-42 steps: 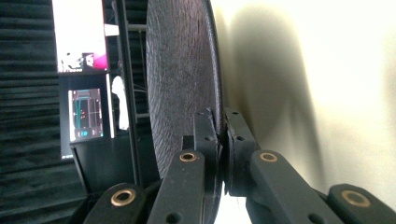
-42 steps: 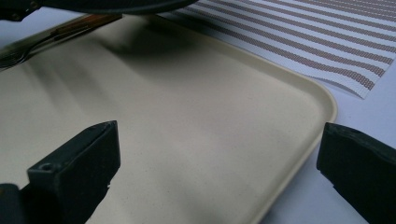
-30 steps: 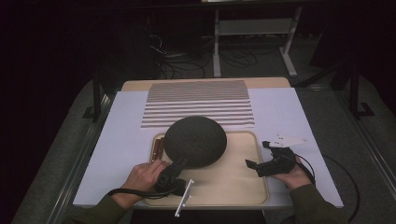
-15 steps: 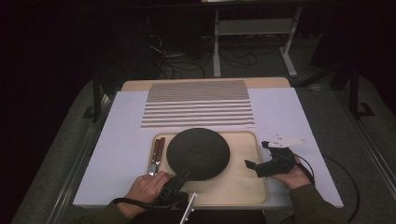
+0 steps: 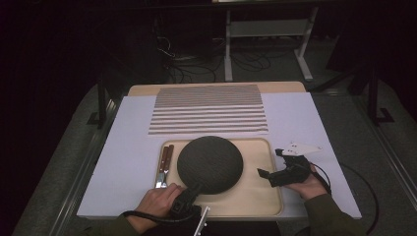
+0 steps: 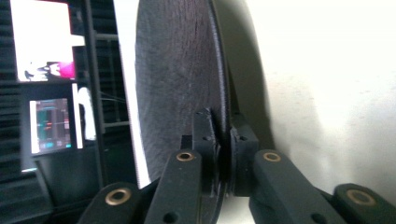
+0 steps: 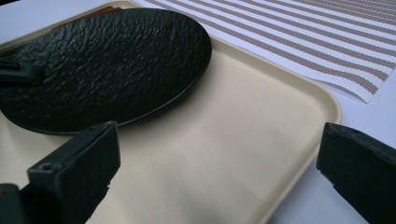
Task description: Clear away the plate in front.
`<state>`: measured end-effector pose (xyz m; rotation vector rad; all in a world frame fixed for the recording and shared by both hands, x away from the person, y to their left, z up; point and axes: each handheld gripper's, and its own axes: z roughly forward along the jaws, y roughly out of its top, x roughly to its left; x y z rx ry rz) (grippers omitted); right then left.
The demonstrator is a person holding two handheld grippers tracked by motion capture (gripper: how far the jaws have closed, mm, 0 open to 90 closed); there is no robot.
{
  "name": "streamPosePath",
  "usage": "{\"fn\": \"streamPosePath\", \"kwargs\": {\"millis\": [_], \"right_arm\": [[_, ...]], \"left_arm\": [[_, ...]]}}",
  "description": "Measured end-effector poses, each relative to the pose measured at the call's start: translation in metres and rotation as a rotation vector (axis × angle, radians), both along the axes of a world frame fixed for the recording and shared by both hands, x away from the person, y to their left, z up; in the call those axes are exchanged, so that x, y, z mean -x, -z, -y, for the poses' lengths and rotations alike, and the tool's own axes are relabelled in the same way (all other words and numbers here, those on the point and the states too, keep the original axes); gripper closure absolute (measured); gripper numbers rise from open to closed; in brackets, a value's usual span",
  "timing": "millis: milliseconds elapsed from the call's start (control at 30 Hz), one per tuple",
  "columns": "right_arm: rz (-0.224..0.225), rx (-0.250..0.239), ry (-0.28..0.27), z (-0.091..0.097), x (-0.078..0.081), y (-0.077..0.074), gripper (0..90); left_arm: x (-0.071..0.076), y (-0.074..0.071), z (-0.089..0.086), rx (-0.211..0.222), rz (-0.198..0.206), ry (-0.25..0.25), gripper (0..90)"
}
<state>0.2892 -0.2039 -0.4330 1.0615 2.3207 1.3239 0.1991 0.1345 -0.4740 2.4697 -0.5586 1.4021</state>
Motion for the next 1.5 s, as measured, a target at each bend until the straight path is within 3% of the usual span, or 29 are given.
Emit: {"fn": "streamPosePath", "kwargs": {"millis": [67, 400, 633, 800, 1033, 1200, 1500], "right_arm": [[0.0, -0.001, 0.002, 0.0, 0.0, 0.0, 0.0], [0.0, -0.001, 0.002, 0.0, 0.0, 0.0, 0.0], [-0.002, 0.0, 0.003, 0.0, 0.0, 0.0, 0.0], [-0.001, 0.001, 0.004, 0.0, 0.0, 0.0, 0.0], [-0.004, 0.001, 0.006, -0.001, -0.001, 0.001, 0.0], [-0.004, 0.001, 0.008, 0.0, -0.001, 0.001, 0.0], [-0.004, 0.0, 0.008, 0.0, -0.001, 0.001, 0.0]], "left_arm": [[0.0, 0.0, -0.001, 0.015, -0.008, -0.001, 81.0], [0.003, -0.009, -0.012, 0.082, -0.024, 0.004, 65.4], [0.011, -0.02, -0.025, 0.098, -0.034, 0.027, 59.0], [0.013, -0.029, -0.037, 0.153, -0.022, 0.02, 57.8], [-0.003, -0.036, -0.049, 0.18, 0.01, -0.025, 46.2], [-0.022, -0.037, -0.058, 0.189, 0.006, -0.065, 35.4], [-0.047, -0.034, -0.065, 0.174, 0.018, -0.113, 18.7]]}}
